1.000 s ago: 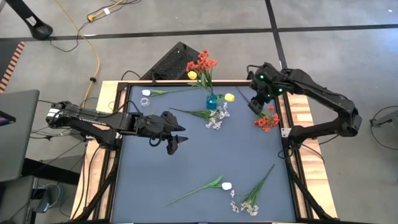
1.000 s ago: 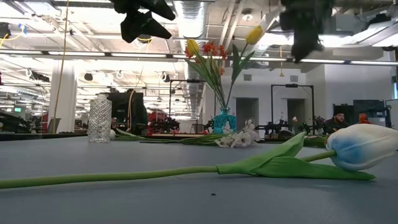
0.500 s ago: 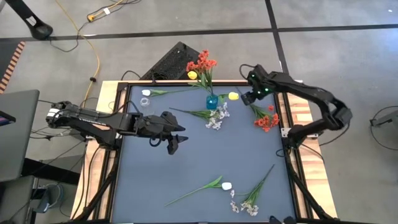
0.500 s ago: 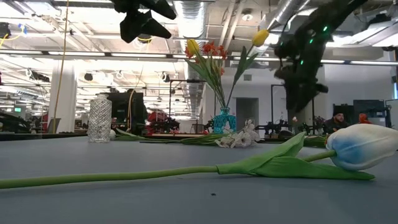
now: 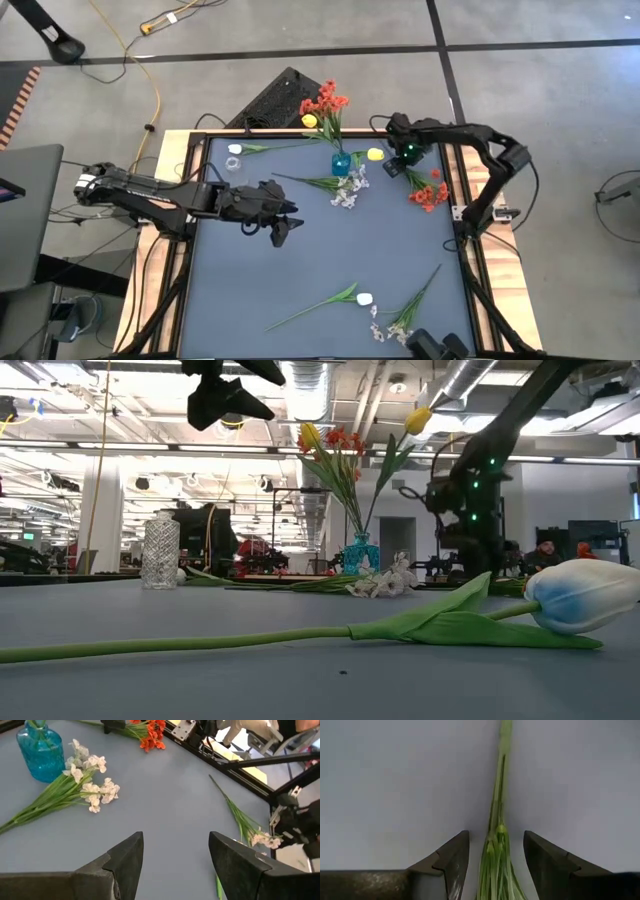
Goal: Sort flowers into vase by color
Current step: Put the orange flowers into the blue vase
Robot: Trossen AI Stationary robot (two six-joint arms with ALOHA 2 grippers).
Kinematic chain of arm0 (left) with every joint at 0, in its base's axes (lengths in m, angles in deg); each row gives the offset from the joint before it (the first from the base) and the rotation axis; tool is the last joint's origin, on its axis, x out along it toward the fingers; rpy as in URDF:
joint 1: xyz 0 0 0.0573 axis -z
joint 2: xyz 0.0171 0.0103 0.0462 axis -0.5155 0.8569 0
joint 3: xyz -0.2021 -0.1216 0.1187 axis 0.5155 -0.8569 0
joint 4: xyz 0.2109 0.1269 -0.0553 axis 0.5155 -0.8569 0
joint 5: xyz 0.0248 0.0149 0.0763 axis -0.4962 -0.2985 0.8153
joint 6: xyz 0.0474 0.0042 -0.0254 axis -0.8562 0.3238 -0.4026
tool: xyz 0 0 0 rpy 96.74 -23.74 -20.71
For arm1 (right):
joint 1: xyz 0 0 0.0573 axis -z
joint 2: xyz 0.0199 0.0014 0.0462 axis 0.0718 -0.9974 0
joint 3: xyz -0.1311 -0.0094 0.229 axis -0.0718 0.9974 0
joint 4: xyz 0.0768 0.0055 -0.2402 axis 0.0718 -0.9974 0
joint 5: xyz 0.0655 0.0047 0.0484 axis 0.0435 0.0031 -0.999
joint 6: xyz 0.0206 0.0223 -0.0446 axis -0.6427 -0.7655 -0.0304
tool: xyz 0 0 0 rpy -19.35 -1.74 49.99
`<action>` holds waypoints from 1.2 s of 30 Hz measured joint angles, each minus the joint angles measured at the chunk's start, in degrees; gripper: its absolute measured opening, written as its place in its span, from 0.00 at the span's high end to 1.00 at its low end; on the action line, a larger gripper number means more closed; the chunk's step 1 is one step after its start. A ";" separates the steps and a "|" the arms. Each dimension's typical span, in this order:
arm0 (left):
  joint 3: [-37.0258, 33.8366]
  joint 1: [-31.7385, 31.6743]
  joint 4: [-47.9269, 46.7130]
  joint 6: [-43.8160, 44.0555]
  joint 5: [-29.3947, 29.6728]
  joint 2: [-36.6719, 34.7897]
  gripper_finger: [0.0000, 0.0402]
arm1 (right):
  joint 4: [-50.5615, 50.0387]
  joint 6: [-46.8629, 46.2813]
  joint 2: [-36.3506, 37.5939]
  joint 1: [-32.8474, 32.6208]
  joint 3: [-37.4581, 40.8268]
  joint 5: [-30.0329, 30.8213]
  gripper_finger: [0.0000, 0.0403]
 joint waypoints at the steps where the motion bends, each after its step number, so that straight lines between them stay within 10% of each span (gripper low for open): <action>1: 0.01 -0.01 -0.02 0.53 0.09 0.00 0.47 | 0.12 0.13 -0.50 0.13 -0.17 -0.42 0.47; 12: 0.00 -0.02 2.69 3.82 2.95 0.00 0.47 | 0.07 1.67 2.72 0.69 0.18 -1.04 0.93; 27: 0.00 -0.11 5.22 1.10 2.10 0.00 0.47 | 3.64 6.15 31.26 -2.11 -7.51 0.55 0.92; 36: -0.01 -0.11 6.92 0.89 -4.84 0.00 0.47 | 16.54 29.16 44.77 -19.88 -14.57 3.85 0.91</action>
